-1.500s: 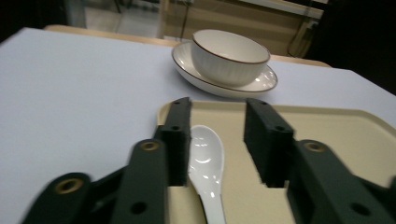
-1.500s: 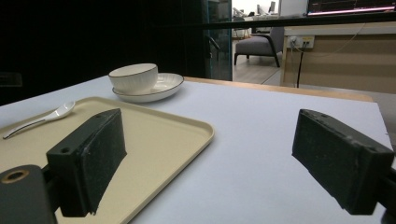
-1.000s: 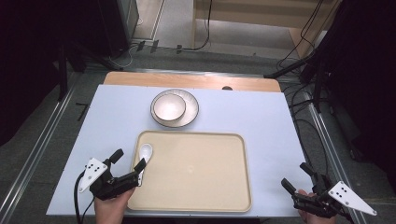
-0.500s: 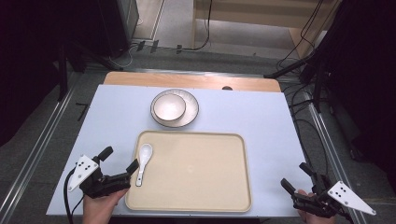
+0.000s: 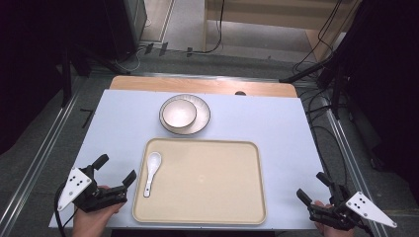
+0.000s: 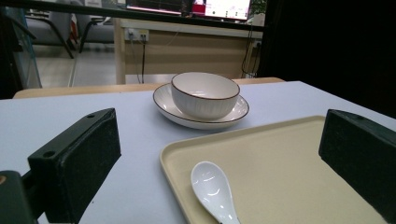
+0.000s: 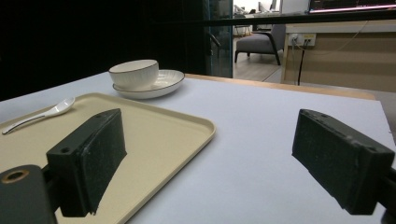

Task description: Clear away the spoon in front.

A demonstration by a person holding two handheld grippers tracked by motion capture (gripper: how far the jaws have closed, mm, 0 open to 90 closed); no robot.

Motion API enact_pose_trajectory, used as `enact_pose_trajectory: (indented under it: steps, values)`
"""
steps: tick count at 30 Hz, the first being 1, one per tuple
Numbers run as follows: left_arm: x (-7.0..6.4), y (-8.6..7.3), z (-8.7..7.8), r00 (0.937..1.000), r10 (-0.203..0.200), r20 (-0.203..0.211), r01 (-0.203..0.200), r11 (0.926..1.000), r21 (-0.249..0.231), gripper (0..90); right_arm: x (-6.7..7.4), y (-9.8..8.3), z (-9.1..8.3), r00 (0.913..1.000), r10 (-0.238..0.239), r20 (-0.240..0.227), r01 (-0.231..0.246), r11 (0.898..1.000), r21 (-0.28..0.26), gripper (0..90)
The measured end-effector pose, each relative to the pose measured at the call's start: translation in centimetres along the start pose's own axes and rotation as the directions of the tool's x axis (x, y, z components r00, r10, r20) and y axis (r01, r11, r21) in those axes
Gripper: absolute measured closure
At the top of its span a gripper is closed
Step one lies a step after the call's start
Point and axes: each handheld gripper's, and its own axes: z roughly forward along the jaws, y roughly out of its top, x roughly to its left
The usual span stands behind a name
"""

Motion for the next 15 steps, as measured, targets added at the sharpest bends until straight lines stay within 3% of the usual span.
enact_pose_trajectory:
  steps: [6, 8, 12, 15]
  values:
    - [0.9, -0.7, -0.9, 0.9994, 0.034, 0.008, -0.034, 0.9993, -0.017, 0.0, 0.1, 0.0, 0.0, 1.0000, -0.001, -0.002, 0.001, 1.000, 0.000, 10.0]
    - [1.2, -0.8, -1.1, 0.9991, 0.042, 0.009, -0.042, 0.9991, 0.005, 0.0, 0.1, 0.0, 0.0, 1.0000, -0.004, -0.002, 0.004, 1.000, 0.001, 10.0]
    - [1.6, -0.9, -1.2, 0.9988, -0.028, 0.040, 0.023, 0.9930, 0.116, 0.0, 0.1, 0.0, 0.0, 1.0000, -0.006, -0.002, 0.006, 1.000, -0.001, 10.0]
    - [1.5, -0.9, -1.5, 0.9976, 0.012, 0.068, -0.018, 0.9949, 0.099, 0.0, 0.2, 0.0, 0.0, 1.0000, -0.001, -0.002, 0.001, 1.000, 0.000, 10.0]
